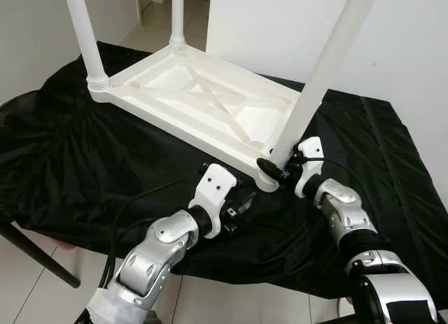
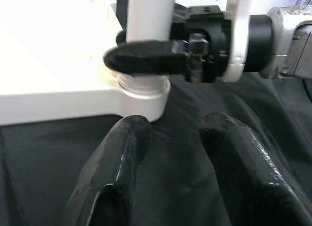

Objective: Building children table

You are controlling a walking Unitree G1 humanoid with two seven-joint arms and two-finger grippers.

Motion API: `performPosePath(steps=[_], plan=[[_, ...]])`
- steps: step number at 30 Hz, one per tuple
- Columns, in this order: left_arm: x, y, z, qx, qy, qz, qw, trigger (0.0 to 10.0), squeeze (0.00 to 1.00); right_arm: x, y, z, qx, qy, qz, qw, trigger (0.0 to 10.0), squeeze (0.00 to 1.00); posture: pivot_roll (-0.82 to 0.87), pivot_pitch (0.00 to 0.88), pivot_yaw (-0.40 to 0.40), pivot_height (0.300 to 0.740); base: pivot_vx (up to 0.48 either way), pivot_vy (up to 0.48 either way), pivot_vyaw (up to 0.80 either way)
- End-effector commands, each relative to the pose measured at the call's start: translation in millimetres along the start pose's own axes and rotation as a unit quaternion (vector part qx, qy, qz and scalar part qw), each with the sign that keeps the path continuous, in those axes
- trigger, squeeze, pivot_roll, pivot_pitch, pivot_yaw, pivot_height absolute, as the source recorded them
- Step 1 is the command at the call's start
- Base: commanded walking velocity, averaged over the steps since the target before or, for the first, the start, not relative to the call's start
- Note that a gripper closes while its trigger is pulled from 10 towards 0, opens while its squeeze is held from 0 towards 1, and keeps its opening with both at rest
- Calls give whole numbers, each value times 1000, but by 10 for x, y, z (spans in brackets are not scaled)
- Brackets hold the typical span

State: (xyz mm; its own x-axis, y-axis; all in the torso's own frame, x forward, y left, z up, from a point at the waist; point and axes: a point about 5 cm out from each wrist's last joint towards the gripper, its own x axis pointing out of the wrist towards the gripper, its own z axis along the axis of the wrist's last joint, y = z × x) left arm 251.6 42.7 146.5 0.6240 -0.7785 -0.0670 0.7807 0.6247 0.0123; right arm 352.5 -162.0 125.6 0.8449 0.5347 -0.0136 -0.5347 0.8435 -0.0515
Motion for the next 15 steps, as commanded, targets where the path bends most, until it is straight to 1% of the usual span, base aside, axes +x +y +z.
performPosePath(steps=[1,4,6,7,8,9,10,11,12,13,15], plan=[[12,-41,10,4,-5,-21,1000,10000,0,-55,-13,-155,14,39,-49,998,0,0,182,44,-109,740,0,0,0],[21,-30,23,3,-7,-19,1000,10000,0,-61,10,-193,42,44,-112,992,0,0,172,46,-108,740,0,0,0],[21,-29,24,2,-7,-19,1000,10000,0,-63,11,-202,47,44,-121,991,0,0,172,46,-108,740,0,0,0],[29,-26,27,2,-8,-19,1000,10000,0,-83,83,-237,45,45,-163,985,0,0,164,45,-106,740,0,0,0],[29,-26,27,2,-8,-19,1000,10000,0,-83,83,-237,45,45,-163,985,0,0,164,45,-106,740,0,0,0],[35,-23,28,3,-9,-18,1000,10000,0,-103,135,-256,42,45,-192,980,0,0,164,45,-106,740,0,0,0],[41,-24,31,3,-11,-18,1000,10000,0,-135,177,-271,41,44,-234,970,0,0,163,45,-106,740,0,0,0],[41,-24,31,3,-11,-18,1000,10000,0,-135,177,-271,41,44,-234,970,0,0,163,45,-106,740,0,0,0],[46,-26,32,3,-11,-19,1000,10000,0,-174,216,-289,40,47,-282,957,0,0,160,43,-106,740,0,0,0],[46,-26,32,3,-11,-19,1000,10000,0,-174,216,-289,40,47,-282,957,0,0,160,43,-106,740,0,0,0],[50,-28,34,4,-12,-19,1000,10000,0,-223,277,-305,44,51,-341,938,0,0,159,43,-106,740,0,0,0]])
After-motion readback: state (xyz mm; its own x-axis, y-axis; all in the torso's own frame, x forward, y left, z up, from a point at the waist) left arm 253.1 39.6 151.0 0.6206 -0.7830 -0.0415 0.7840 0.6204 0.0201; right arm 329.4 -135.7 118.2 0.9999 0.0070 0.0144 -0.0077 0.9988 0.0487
